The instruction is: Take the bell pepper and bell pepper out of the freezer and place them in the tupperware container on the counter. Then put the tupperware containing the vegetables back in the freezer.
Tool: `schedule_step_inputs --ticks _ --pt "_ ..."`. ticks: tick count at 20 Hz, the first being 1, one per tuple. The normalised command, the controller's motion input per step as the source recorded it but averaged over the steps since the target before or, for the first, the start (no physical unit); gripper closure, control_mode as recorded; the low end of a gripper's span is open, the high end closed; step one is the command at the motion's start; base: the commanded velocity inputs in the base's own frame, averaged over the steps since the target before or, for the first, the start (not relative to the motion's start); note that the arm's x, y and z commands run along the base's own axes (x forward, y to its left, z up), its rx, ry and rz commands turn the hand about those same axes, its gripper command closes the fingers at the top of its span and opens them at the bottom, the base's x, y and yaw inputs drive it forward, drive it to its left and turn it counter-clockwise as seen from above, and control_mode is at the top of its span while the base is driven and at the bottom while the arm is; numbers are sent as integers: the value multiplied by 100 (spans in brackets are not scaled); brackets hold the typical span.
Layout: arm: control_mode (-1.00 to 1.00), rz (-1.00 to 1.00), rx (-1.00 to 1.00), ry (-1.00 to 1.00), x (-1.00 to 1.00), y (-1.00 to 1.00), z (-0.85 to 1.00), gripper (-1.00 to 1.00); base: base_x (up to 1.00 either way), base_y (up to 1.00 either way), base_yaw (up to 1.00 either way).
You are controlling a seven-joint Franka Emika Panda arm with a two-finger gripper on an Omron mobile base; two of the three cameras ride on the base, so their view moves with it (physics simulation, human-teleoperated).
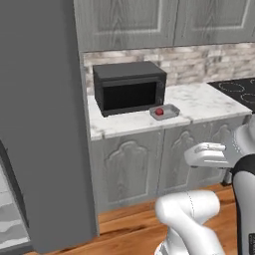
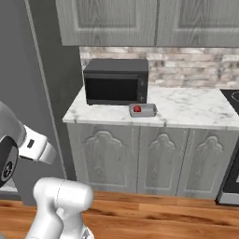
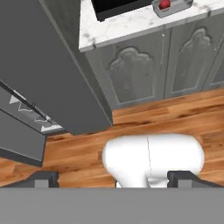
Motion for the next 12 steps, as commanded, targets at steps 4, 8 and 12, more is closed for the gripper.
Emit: schedule_step_inputs --ticks 4,8,12 --pt "100 0 0 0 0 0 0 -100 10 100 -11" --pt "100 0 0 0 0 0 0 -100 23 100 -12" --pt "100 0 0 0 0 0 0 -100 52 98 -12"
